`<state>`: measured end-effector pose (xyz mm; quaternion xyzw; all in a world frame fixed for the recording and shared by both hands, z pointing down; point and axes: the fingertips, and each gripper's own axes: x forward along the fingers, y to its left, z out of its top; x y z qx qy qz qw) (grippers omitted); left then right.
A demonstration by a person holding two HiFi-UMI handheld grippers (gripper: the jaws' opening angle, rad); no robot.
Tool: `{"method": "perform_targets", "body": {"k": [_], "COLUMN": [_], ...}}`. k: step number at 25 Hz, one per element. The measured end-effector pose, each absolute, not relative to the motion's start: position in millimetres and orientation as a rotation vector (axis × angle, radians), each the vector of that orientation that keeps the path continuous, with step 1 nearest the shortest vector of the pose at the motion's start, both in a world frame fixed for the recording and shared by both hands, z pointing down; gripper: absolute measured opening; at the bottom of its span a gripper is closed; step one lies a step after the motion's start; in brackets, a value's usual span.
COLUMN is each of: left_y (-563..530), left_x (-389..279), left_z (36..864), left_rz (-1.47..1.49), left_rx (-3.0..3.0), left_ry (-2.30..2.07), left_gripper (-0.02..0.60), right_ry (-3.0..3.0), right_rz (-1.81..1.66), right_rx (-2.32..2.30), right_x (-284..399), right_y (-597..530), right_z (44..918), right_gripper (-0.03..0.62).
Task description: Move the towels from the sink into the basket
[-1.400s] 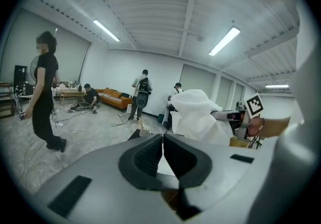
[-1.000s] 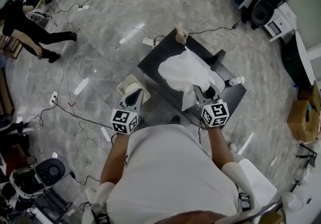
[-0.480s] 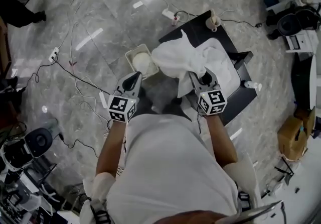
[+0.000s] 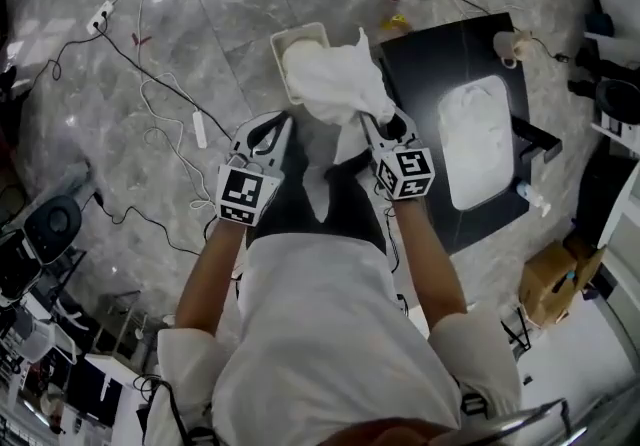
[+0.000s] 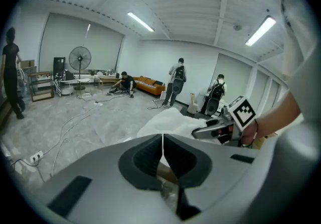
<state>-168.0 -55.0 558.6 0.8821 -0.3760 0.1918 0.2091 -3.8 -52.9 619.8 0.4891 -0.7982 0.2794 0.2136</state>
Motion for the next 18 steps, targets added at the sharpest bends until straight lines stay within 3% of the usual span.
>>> {"method": "perform_targets", "body": {"k": [9,18], "left_y": [-68,-84], "left_x": [-187,-199], "left_z": [720,887], "left_rz": [0.556,0.628], "left_rx": [2.341,2.193], "left_ry": [-1.045,-1.063], "left_gripper": [0.009,0.009], "right_ry": [-2.048,-1.888], "right_rz": [0.934,0.980], "right_rx": [1.229,1.143], "right_x": [-61,-74], "right_y": [-94,-114], "right_z": [872,1120], "right_gripper": [0.144,0.157]}}
